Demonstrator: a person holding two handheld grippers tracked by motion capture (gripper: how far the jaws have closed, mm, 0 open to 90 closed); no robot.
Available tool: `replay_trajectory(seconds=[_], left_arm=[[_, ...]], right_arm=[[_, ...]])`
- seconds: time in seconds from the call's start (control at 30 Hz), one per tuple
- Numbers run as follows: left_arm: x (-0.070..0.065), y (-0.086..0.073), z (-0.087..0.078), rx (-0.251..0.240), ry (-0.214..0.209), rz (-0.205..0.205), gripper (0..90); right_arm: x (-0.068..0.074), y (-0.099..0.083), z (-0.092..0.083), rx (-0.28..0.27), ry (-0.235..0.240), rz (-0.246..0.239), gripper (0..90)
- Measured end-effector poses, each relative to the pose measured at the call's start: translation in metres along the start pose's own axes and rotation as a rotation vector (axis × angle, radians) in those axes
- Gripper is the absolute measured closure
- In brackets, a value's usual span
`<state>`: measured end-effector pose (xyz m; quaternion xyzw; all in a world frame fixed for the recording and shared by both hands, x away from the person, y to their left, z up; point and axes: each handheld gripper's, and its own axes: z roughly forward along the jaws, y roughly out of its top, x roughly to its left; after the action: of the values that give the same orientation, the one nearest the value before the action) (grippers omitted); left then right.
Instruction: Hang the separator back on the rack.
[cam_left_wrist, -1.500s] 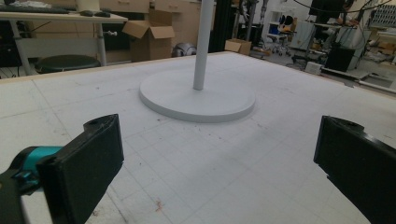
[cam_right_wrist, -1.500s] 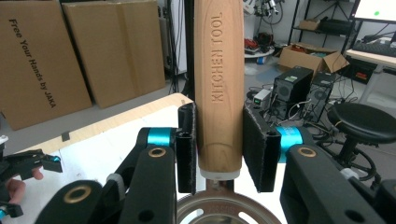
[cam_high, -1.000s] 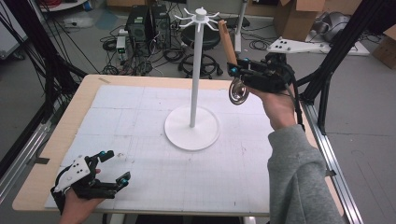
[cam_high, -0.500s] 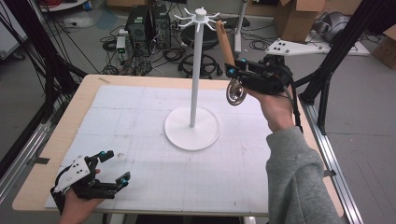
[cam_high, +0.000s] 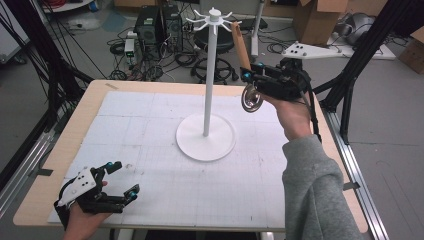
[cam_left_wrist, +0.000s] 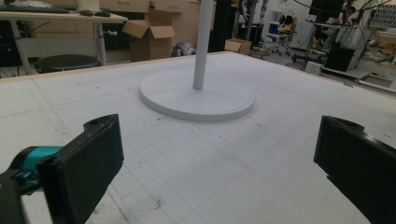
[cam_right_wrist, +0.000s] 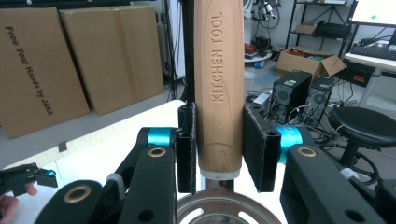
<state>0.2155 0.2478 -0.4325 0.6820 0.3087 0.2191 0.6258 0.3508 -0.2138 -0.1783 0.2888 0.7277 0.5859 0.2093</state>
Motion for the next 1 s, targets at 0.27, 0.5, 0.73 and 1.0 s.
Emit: replay_trajectory(seconds=[0.27,0.5,0.73,1.0], left_arm=[[0.000,0.000,-0.001,-0.001,0.001,-0.005,1.9],[0.001,0.000,-0.002,-0.004,0.004,-0.008,1.9],[0.001,-0.001,-0.003,-0.003,0.007,-0.009,1.9],[0.002,-0.001,-0.004,-0.001,0.006,-0.014,1.9]], right_arm=[[0.000,-0.001,0.007,0.002,0.001,0.009,68.8],[0.000,-0.002,0.011,0.009,0.006,0.010,68.9],[-0.002,-0.004,0.015,0.012,0.014,0.017,68.9],[-0.003,-0.006,0.023,0.022,0.019,0.024,68.9]])
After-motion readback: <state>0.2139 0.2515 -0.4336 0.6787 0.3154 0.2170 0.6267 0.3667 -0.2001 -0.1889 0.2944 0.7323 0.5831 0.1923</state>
